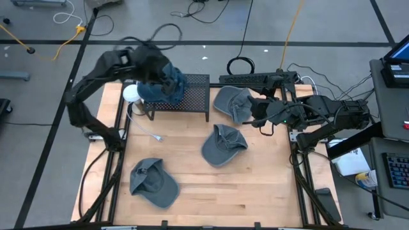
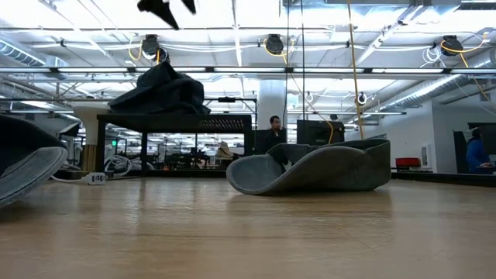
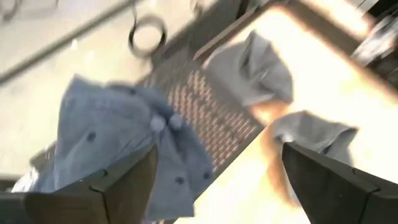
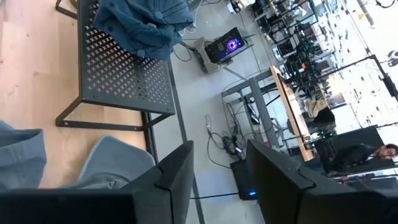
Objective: Pick & Place hat
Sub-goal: Put the bottom left gray cap on the shelf
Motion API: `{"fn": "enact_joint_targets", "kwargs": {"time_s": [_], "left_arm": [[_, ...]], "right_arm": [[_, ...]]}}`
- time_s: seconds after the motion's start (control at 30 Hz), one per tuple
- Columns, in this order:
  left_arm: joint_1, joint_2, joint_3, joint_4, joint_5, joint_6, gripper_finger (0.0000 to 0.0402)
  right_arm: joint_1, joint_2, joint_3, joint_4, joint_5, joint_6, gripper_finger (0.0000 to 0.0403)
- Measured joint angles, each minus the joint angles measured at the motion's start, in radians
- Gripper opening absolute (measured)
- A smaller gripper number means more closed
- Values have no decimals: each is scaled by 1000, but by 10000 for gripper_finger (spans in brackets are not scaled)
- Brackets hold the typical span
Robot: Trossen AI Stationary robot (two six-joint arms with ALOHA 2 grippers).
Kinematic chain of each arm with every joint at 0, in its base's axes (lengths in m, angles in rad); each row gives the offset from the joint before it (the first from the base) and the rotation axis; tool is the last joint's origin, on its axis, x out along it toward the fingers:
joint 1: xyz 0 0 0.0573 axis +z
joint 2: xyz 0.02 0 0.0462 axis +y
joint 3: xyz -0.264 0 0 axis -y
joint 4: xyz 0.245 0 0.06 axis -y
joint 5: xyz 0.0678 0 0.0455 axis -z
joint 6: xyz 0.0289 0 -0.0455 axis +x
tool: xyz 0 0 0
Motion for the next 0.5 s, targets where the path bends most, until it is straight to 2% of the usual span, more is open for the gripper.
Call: {"fn": "enact_joint_targets", "kwargs": {"time_s": [0.2,0.37,0.5], "left_arm": [[-78,-102,0,98,-13,13,349],[-165,-157,0,106,-28,2,341],[-232,-171,0,103,86,15,342]], "right_arm": [[1,0,0,0,0,39,167],[1,0,0,0,0,49,192],[1,0,0,0,0,66,205]]}}
